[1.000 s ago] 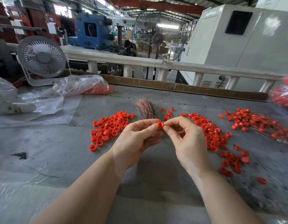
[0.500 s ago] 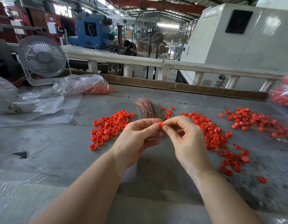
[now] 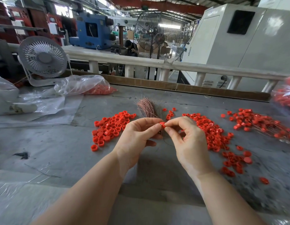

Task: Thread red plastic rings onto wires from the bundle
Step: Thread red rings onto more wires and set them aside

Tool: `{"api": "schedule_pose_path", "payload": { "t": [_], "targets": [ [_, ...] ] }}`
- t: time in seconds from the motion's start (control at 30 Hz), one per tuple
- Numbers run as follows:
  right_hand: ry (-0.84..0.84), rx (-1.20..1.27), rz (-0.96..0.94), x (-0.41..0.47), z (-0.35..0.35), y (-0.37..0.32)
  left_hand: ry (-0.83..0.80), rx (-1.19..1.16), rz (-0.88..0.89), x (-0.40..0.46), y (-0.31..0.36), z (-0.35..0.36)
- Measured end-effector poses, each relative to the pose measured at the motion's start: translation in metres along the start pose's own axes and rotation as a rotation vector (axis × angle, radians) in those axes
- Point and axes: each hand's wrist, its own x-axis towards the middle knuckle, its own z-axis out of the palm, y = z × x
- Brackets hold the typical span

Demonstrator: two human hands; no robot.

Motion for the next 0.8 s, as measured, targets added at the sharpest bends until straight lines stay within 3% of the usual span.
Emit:
{"api": "schedule_pose_path", "payload": {
  "t": [0.8],
  "targets": [
    [0.03, 0.019, 0.0, 0.0003, -0.0005, -0.0017, -0.014, -0.068, 0.009, -0.0015, 0.0025, 0.0017]
  ]
}}
